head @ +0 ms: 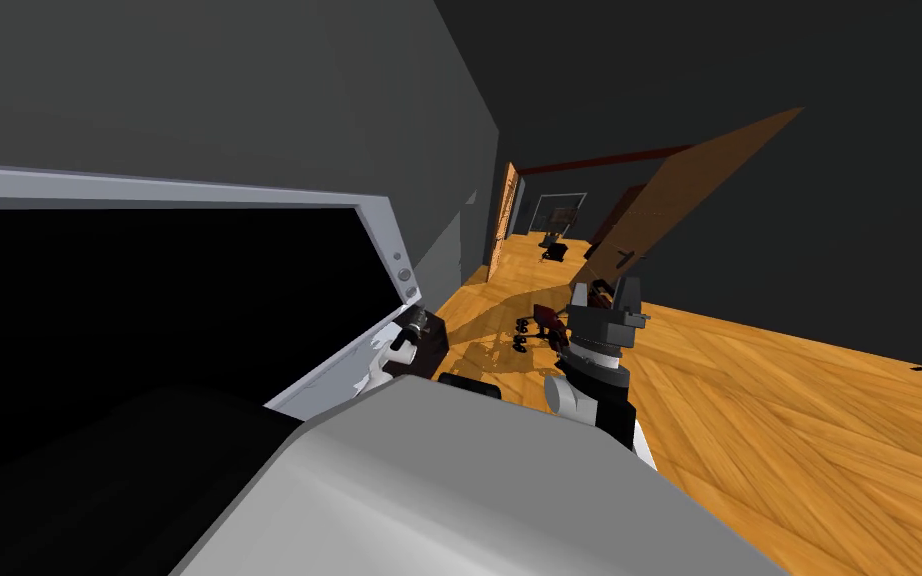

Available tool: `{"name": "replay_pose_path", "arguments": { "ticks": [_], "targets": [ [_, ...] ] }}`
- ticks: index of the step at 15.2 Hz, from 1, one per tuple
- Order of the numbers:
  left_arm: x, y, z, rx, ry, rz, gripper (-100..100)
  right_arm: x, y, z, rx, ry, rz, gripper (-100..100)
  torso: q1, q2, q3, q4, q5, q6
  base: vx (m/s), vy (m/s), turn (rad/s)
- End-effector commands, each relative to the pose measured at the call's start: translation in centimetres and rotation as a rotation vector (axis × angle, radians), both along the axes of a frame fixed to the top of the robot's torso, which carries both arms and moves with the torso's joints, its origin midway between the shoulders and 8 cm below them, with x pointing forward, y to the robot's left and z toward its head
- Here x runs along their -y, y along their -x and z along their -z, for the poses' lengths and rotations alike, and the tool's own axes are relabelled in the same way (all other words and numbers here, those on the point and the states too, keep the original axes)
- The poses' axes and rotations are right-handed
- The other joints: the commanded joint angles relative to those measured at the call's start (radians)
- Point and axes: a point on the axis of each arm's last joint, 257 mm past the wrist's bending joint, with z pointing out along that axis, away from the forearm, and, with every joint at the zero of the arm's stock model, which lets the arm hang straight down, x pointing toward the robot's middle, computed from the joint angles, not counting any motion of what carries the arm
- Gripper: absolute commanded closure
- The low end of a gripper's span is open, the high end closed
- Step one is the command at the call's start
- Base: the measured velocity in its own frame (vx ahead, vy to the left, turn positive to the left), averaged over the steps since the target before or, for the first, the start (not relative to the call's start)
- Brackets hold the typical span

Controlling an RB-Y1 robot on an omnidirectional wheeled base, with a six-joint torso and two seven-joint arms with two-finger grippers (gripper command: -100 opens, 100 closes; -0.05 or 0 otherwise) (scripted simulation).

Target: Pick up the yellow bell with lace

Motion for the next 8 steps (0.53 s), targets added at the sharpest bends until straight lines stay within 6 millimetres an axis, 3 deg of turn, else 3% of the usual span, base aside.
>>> {"name": "replay_pose_path", "arguments": {
  "ticks": [1, 2, 7, 8],
  "targets": [
    [0.0, 0.2, 2.3, -0.062, 0.009, -0.01, -100, 0.0, 0.0, 0.0, 0.0, 0.0, 0.0, 0, 0.0, 0.0, 0.0, 0.0, 0.0, 0.0, 0.031, 0.028, -0.056],
    [0.0, 0.2, 2.3, -0.062, 0.009, -0.01, -100, 0.0, 0.0, 0.0, 0.0, 0.0, 0.0, 0, 0.0, 0.0, 0.0, 0.0, 0.0, 0.0, 0.026, 0.028, -0.039],
    [-0.6, 2.3, 8.3, -0.22, 0.031, -0.038, -100, 0.0, 0.0, 0.0, 0.0, 0.0, 0.0, 0, 0.0, 0.0, 0.0, 0.0, 0.0, 0.0, 0.028, 0.032, -0.059],
    [-0.6, 2.3, 8.3, -0.22, 0.031, -0.038, -100, 0.0, 0.0, 0.0, 0.0, 0.0, 0.0, 0, 0.0, 0.0, 0.0, 0.0, 0.0, 0.0, 0.033, 0.033, -0.043]
  ]
}}
